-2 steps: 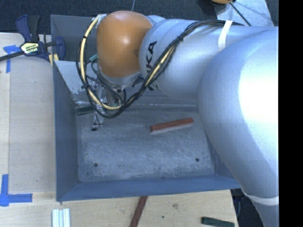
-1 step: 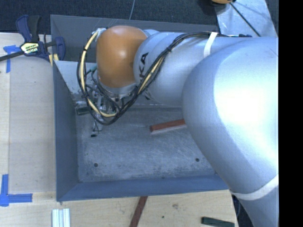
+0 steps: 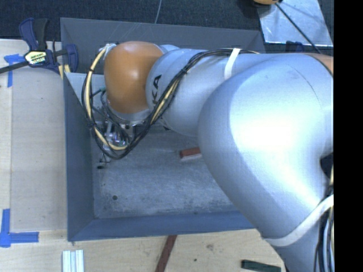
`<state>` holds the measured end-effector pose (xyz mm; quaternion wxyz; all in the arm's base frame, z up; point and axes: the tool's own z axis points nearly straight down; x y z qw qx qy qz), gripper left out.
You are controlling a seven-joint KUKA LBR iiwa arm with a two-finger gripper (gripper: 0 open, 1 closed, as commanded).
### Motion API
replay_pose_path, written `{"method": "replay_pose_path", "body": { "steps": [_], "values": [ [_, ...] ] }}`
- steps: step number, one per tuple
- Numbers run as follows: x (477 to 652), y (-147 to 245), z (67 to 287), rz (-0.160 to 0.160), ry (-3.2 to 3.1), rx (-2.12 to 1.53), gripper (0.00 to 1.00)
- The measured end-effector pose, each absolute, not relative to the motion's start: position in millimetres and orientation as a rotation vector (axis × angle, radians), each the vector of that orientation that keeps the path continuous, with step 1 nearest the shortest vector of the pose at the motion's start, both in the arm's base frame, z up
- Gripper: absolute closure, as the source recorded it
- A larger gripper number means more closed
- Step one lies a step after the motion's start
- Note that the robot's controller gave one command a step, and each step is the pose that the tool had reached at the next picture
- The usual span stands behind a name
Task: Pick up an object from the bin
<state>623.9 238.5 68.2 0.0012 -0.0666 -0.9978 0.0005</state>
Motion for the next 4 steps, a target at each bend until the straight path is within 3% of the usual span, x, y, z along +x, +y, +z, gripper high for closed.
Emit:
{"method": "replay_pose_path", "body": {
  "steps": [1, 4],
  "values": [
    [626.8, 234.9, 71.4, -0.002, -3.141, -0.135, 1.00],
    [626.2, 233.9, 74.2, -0.001, -3.139, -0.128, 1.00]
  ]
}}
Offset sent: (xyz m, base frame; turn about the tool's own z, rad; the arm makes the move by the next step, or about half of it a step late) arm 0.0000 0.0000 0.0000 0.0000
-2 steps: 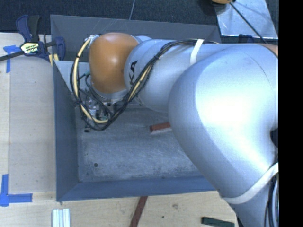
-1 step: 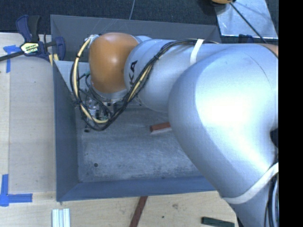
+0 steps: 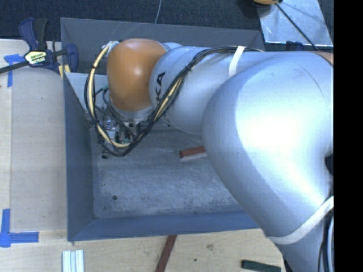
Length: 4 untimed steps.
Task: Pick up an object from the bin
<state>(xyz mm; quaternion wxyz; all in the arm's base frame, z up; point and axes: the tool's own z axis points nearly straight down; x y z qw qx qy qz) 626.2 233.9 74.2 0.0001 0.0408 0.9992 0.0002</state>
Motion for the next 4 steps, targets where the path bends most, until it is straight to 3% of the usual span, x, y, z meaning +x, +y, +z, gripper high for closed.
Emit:
{"method": "replay_pose_path", "body": {
  "steps": [4],
  "values": [
    [627.9, 234, 159, 0.004, 3.133, 0.131, 1.00]
  ]
}}
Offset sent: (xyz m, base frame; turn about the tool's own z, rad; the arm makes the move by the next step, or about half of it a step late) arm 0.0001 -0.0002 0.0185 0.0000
